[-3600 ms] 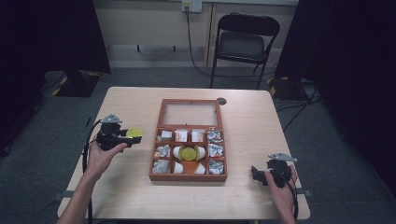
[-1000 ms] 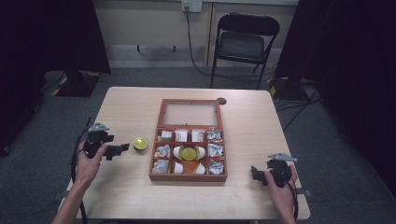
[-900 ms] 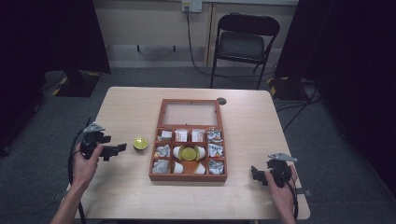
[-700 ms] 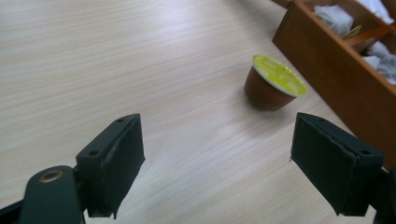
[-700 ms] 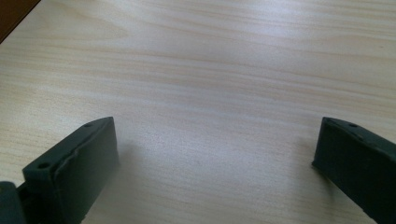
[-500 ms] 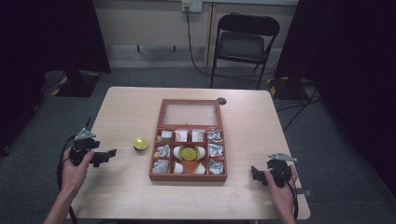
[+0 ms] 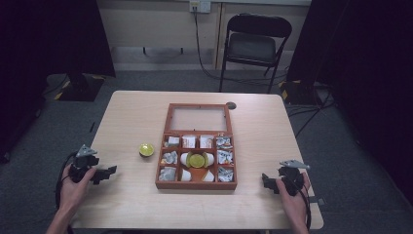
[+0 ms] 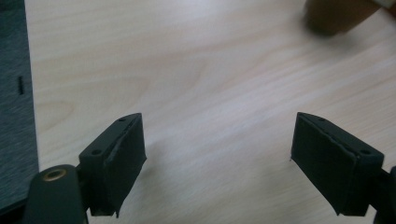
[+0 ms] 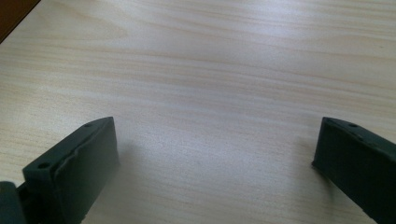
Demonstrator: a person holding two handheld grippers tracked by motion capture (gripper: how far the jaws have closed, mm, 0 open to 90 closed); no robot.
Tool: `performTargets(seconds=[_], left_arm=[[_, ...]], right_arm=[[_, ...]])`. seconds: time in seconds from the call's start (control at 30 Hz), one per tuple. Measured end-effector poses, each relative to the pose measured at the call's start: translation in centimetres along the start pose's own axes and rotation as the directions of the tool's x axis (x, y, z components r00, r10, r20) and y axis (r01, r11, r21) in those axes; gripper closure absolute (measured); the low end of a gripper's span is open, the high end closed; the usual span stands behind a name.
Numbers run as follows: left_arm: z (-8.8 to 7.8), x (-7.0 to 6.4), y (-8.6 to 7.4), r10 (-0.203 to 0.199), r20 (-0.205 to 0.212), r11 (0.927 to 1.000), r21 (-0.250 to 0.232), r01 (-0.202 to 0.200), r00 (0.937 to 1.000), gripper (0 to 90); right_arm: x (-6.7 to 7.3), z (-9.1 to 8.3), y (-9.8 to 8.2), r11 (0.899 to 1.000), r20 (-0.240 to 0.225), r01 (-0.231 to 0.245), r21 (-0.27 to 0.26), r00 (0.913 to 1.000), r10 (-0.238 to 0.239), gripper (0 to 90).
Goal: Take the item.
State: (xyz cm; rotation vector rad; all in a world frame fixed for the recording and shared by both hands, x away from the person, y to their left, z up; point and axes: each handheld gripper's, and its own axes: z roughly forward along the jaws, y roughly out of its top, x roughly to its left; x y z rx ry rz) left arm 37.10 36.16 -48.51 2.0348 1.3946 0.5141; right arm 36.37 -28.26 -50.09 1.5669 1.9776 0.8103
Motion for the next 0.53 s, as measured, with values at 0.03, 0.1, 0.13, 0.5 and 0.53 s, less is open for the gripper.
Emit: performTargets(seconds=[0.03, 0.1, 0.13, 0.5, 0.53], left_arm=[[0.2, 0.0, -0.2, -0.01, -0.003, 0.9999, -0.006, 0.01, 1.0, 17.7], [0.7, -0.1, -0.8, -0.003, -0.015, 1.0, -0.007, 0.002, 0.9999, 16.4], [0.8, -0.1, -0.8, -0.007, -0.019, 0.9999, -0.016, 0.006, 0.9998, 15.1], [1.4, -0.5, -1.2, -0.008, -0.023, 0.998, -0.062, 0.006, 0.9997, 1.8], [1.5, -0.5, -1.2, -0.014, -0.031, 0.9982, -0.058, 0.012, 0.9994, 1.8]], right_arm=[[0.0, 0.0, 0.0, 1.0, 0.0, 0.0, 0.0, 1.0, 0.0, 0.0], [0.0, 0.0, 0.0, 1.0, 0.0, 0.0, 0.0, 1.0, 0.0, 0.0], [0.0, 0.0, 0.0, 1.0, 0.0, 0.0, 0.0, 1.0, 0.0, 0.0], [0.0, 0.0, 0.0, 1.0, 0.0, 0.0, 0.0, 1.0, 0.0, 0.0], [0.0, 0.0, 0.0, 1.0, 0.0, 0.0, 0.0, 1.0, 0.0, 0.0]])
